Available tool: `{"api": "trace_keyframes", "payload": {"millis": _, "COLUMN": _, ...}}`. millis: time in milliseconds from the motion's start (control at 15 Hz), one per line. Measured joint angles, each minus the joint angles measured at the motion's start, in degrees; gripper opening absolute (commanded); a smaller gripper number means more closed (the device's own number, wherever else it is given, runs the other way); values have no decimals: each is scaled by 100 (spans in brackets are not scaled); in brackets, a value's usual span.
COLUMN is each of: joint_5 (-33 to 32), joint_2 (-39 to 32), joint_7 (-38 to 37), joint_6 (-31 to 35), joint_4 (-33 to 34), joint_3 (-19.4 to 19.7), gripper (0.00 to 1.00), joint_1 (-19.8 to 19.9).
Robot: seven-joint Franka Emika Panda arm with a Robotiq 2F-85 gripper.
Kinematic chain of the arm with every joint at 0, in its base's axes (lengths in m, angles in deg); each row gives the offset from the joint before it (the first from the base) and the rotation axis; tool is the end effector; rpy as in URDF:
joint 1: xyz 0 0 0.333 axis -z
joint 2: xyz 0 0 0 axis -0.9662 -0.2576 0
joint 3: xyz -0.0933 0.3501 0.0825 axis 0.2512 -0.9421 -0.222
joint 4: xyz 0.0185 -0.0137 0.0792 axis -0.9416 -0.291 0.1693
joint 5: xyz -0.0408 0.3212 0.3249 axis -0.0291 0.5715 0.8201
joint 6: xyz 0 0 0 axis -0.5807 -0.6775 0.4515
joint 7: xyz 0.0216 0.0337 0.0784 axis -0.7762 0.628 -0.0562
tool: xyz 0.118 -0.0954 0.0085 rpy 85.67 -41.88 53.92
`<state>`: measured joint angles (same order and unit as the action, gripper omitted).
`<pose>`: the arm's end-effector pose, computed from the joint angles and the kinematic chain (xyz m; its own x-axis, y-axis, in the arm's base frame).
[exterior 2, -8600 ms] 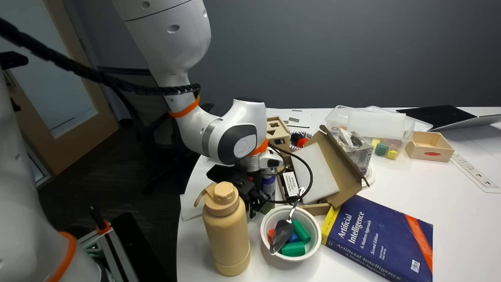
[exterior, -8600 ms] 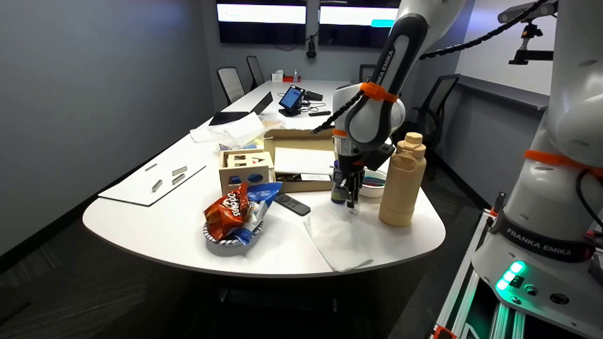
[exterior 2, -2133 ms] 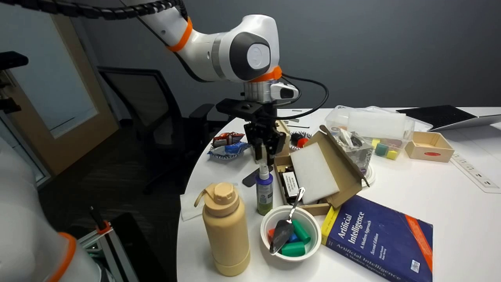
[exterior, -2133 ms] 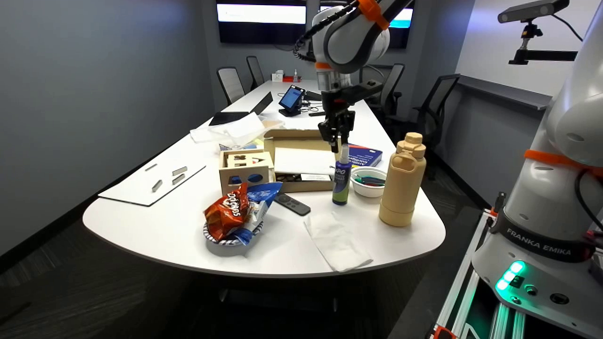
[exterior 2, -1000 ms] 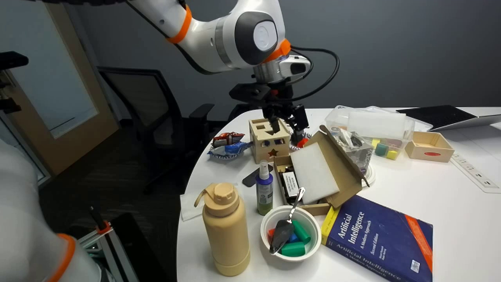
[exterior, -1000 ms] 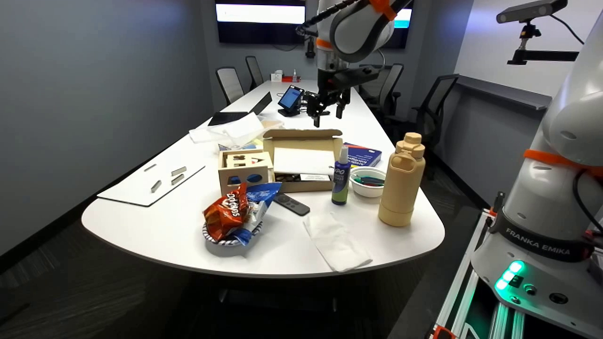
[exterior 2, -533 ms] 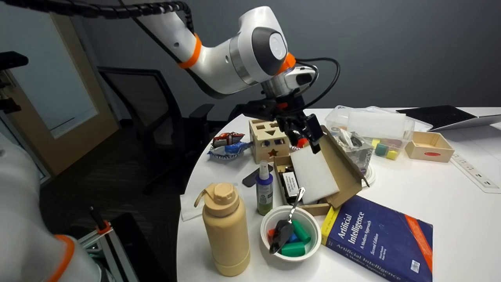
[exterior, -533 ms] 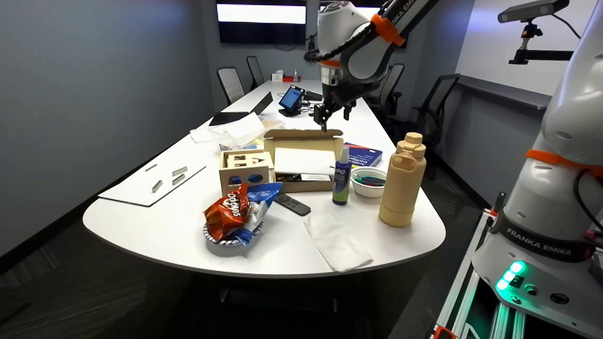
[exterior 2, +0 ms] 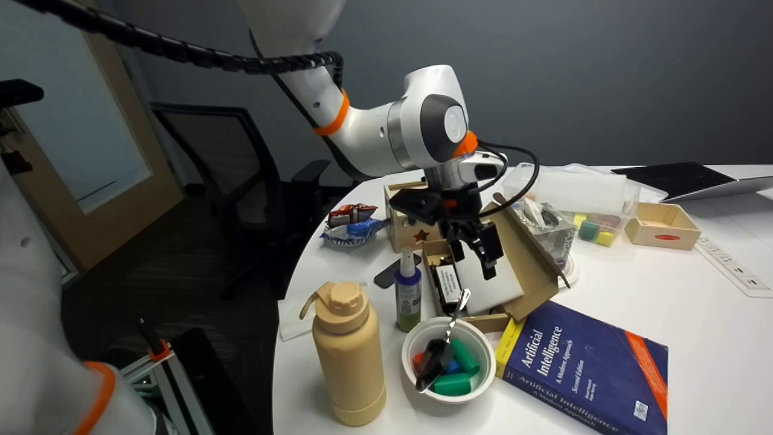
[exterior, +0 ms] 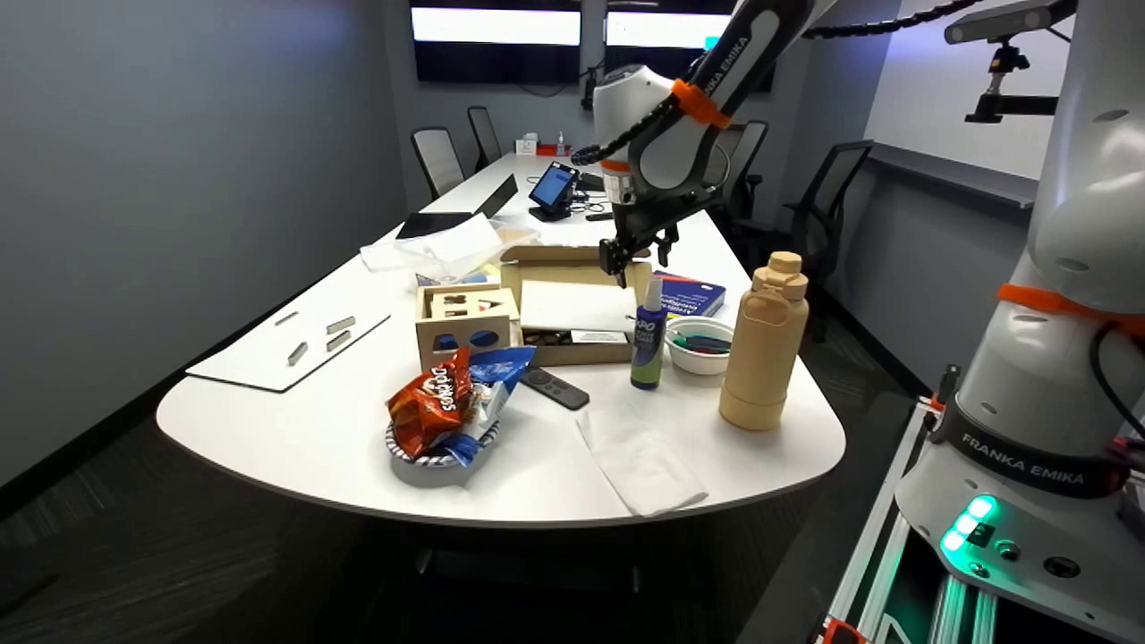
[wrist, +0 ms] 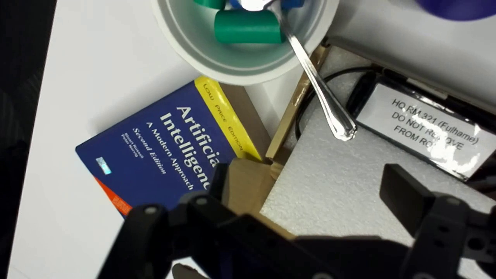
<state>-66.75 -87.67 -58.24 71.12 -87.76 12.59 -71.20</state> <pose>0.5798 -0.0795 0.2319 0.9470 -0.2888 0.1407 -0.3194 -0.8941 0.3140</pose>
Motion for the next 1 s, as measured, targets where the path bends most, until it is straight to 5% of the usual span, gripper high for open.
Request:
{"api": "trace_keyframes", "payload": {"millis": 400, "joint_5": 1469, "joint_2": -417, "joint_7": 1314, "joint_6": -318, "joint_4": 465, "joint_3": 253, "gripper": 100, "joint_1": 43}}
{"api": "trace_keyframes", "payload": {"millis": 1000, "joint_5": 3130, "joint_2": -794, "joint_7": 3370, "joint_6": -1774, "joint_4": 1138, "joint_3": 334, "gripper": 100, "joint_1": 457}}
